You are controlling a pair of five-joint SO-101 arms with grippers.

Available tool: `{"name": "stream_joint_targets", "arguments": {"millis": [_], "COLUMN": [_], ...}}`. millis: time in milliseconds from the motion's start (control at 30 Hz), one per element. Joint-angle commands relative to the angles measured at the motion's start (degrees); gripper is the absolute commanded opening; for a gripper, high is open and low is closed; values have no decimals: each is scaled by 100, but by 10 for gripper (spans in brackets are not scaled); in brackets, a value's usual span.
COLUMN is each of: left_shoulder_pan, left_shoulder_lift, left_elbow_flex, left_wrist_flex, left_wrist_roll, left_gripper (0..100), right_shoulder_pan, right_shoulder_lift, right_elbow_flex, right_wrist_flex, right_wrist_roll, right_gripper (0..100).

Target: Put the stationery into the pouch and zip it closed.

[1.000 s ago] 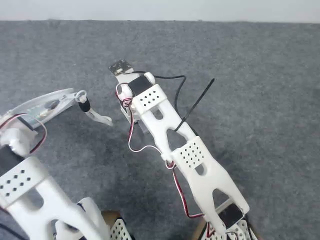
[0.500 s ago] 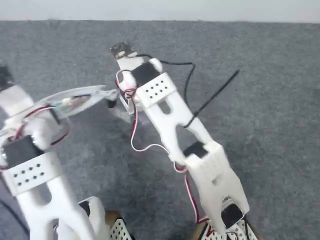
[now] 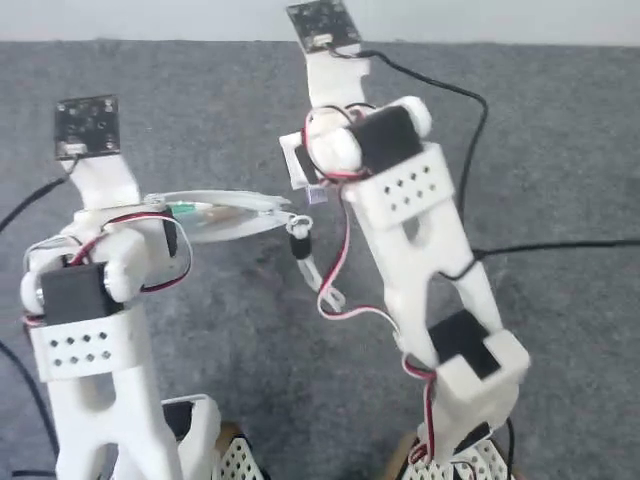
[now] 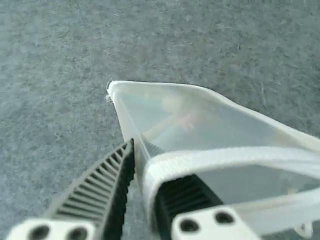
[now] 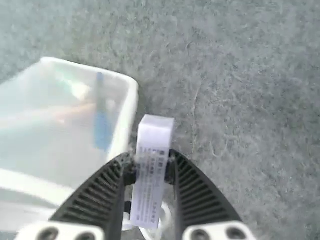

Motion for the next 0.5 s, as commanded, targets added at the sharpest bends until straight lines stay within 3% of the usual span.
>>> {"name": "stream_joint_targets", "arguments": {"millis": [0,267,467], "left_shoulder_pan": [70,62,62], "left_shoulder_lift": [-211,-211,-211], "left_elbow_flex": [-374,-374,-347], "left_wrist_flex": [-62,-62,-70], "left_wrist_roll": [-70,-70,-70], "left_gripper": [12,12,12], "right_shoulder_pan": [66,-435,-716], "right_shoulder_lift": [-954,-2730,-3679], "right_elbow_flex": [193,1257,2664], "right_wrist_flex": [242,110,-831], "right_wrist_roll": [-237,-325,-316], "right_gripper": [6,6,6]}}
